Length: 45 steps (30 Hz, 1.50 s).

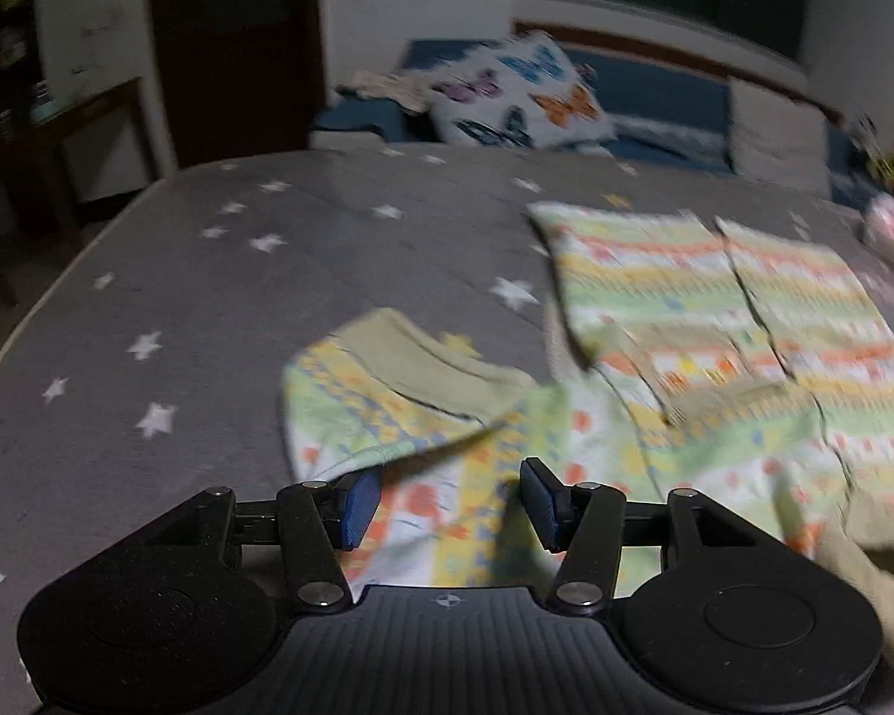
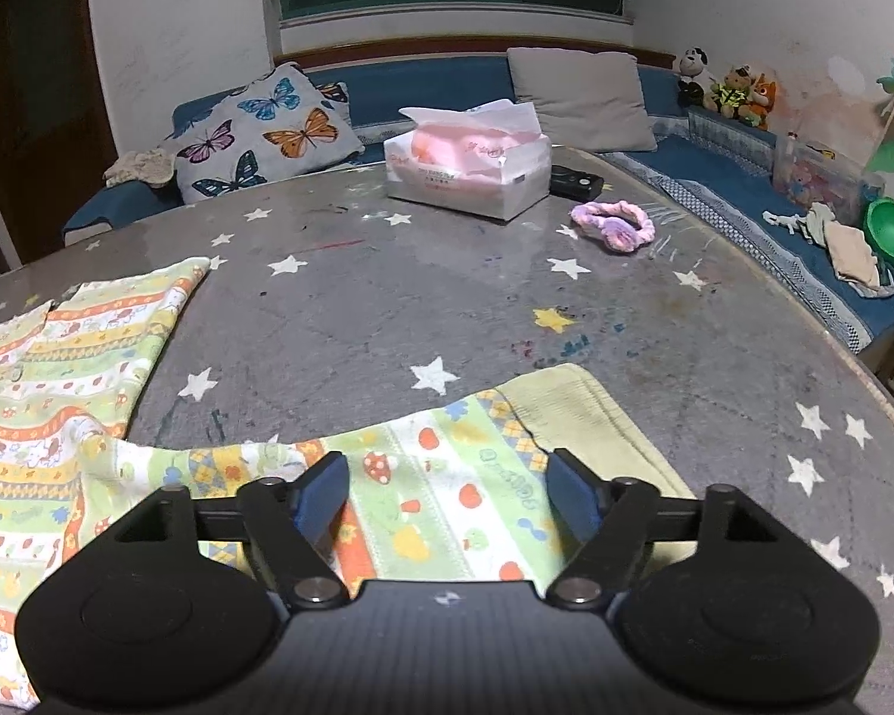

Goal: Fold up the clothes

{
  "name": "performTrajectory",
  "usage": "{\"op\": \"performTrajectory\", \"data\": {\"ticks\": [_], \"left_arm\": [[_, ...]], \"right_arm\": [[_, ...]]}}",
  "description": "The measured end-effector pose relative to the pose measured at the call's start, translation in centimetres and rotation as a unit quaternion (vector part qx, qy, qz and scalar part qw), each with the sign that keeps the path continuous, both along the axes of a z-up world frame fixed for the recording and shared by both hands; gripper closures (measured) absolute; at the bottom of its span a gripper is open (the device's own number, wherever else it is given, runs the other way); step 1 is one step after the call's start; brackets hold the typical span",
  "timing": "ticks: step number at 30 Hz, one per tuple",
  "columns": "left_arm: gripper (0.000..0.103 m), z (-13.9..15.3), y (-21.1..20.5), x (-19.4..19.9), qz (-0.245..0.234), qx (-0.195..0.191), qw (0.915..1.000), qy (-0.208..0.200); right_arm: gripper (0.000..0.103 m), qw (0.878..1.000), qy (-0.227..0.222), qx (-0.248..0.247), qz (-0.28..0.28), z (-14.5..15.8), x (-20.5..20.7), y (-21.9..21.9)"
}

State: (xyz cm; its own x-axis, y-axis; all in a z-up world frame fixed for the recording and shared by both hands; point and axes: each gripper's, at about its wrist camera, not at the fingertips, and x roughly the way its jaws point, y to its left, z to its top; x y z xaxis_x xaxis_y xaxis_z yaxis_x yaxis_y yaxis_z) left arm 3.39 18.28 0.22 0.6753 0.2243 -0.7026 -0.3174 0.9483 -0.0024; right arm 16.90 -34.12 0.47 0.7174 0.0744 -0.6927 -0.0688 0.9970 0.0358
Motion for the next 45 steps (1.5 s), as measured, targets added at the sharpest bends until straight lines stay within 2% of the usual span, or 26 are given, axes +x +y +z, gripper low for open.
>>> {"op": "performTrajectory", "data": {"ticks": [2,7,12,17,24,26,29,32,34,38,42,45], "left_arm": [[0.049,0.1,0.9,-0.4,0.037,0.008,0.9992,-0.011],[0.049,-0.4,3.9,-2.0,0.128,-0.015,0.9914,-0.022],[0.051,-0.3,6.0,-2.9,0.163,-0.027,0.9858,-0.029],[0.05,-0.7,7.5,-3.4,0.212,0.034,0.9766,-0.016],[0.05,-0.5,9.1,-4.8,0.239,0.045,0.97,-0.007],[0.05,0.0,8.1,-4.9,0.222,0.046,0.974,-0.008],[0.048,0.7,5.6,-4.5,0.17,0.033,0.9849,-0.013],[0.045,1.2,2.3,-3.5,0.096,0.025,0.9949,-0.02],[0.042,1.4,-0.3,-2.7,0.045,0.021,0.9985,-0.022],[0.042,1.3,-5.4,-0.8,-0.041,0.021,0.9987,-0.024],[0.042,0.7,-9.4,0.3,-0.097,0.039,0.9942,-0.022],[0.038,0.1,-12.0,0.9,-0.136,0.053,0.9891,-0.02]], "right_arm": [[0.025,1.0,0.0,-0.003,0.001,-0.1,0.0,0.2],[0.024,1.0,0.0,-0.005,0.001,-0.1,0.0,0.3],[0.024,1.0,-0.001,-0.006,0.002,-0.1,-0.1,0.2],[0.024,1.0,-0.003,-0.006,0.003,-0.2,-0.5,0.1],[0.023,1.0,0.0,-0.007,0.005,-0.1,-1.4,-0.3],[0.023,1.0,0.003,-0.009,0.005,0.0,-1.7,-0.4],[0.023,1.0,0.005,-0.008,0.001,0.1,-2.3,-0.5],[0.023,1.0,0.004,-0.009,0.001,0.3,-3.0,-0.5],[0.023,1.0,0.002,-0.01,0.006,0.5,-3.5,-0.3],[0.023,1.0,0.002,-0.001,0.001,0.6,-4.2,-0.6],[0.023,1.0,0.004,0.002,-0.009,0.2,-5.0,-1.3],[0.025,1.0,0.002,-0.002,-0.015,0.1,-5.5,-1.7]]}}
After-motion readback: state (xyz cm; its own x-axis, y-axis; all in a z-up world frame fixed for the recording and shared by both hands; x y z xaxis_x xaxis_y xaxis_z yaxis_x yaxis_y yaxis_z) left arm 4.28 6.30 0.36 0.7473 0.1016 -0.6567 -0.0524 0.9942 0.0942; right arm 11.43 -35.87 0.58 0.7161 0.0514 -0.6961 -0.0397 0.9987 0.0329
